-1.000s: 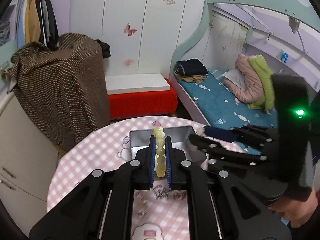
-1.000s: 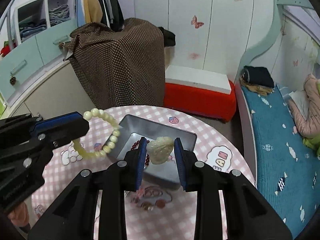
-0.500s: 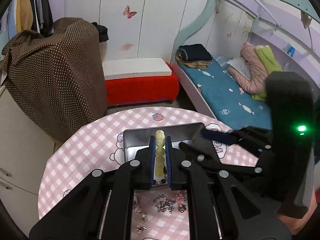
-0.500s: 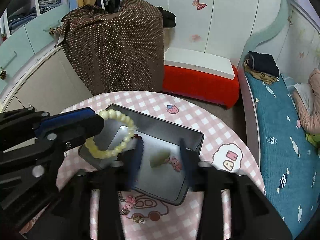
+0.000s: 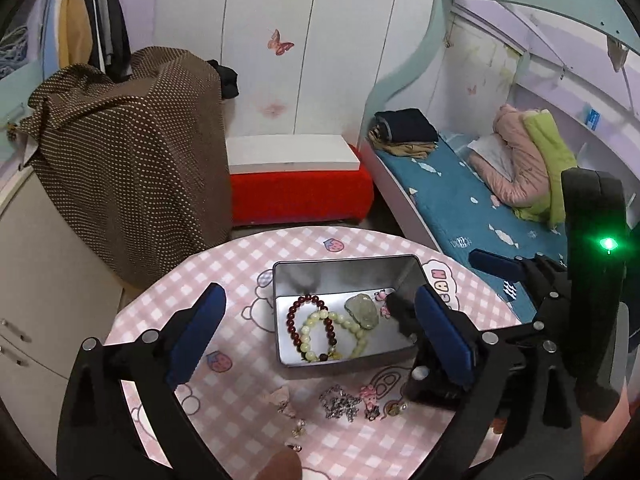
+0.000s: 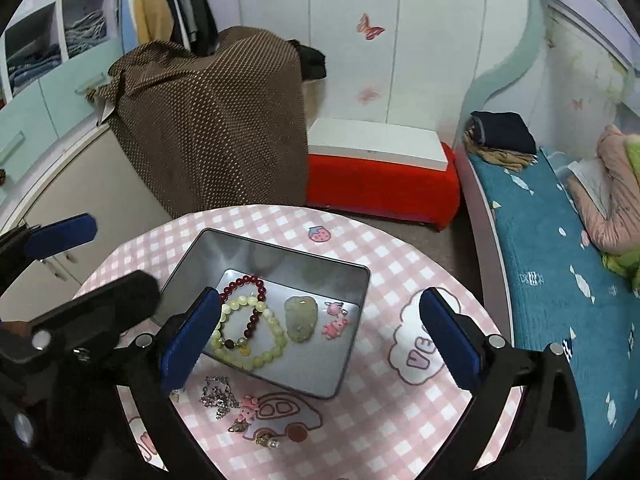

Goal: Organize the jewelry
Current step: 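Open both grippers and withdraw them from the tin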

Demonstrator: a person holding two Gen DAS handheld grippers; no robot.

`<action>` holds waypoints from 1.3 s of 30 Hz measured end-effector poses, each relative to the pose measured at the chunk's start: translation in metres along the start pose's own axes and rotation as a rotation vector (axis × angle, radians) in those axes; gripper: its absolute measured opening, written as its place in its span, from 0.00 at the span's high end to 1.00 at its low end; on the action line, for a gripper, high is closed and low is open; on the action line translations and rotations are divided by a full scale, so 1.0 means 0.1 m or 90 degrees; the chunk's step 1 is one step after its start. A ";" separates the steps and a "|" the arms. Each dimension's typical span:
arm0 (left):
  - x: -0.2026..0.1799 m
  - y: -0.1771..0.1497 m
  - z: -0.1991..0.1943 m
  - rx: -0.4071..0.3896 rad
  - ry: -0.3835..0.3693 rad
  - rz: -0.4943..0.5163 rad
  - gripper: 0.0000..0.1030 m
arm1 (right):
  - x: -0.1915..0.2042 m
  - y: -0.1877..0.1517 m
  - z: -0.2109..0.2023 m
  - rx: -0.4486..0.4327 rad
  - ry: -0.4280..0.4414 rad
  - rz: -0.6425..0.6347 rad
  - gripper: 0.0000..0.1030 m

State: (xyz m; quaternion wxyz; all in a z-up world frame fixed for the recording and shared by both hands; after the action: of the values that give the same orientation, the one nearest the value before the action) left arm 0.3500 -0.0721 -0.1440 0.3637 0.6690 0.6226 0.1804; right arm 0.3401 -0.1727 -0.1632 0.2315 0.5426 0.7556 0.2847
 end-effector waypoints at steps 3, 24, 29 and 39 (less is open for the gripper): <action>0.03 -0.03 -0.11 -0.014 0.016 -0.001 0.07 | -0.02 -0.03 -0.09 -0.011 -0.009 0.010 0.07; 0.34 -0.57 -1.09 -0.114 0.088 -0.019 0.05 | 0.11 -0.43 -1.07 -0.109 -0.037 0.055 0.07; 0.48 -0.81 -1.14 -0.112 0.111 -0.036 0.06 | 0.15 -0.67 -1.09 -0.090 -0.046 0.044 0.07; 0.59 -1.24 -0.96 -0.090 0.134 -0.046 0.06 | 0.26 -1.08 -0.74 -0.019 -0.042 0.038 0.07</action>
State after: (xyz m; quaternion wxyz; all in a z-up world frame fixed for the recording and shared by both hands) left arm 0.2063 0.0047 -0.1802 0.3488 0.5959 0.6670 0.2798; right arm 0.2090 -0.1882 -0.1835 0.2562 0.5704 0.7266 0.2848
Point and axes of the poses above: each gripper's, at about its wrist camera, not at the fingertips, and z roughly the way its jaws point, x to its left, y to its top, the point moved 5 cm from there along z, roughly the way its jaws point, and after that the axes turned 8 degrees about -z, right-handed, at the moved point
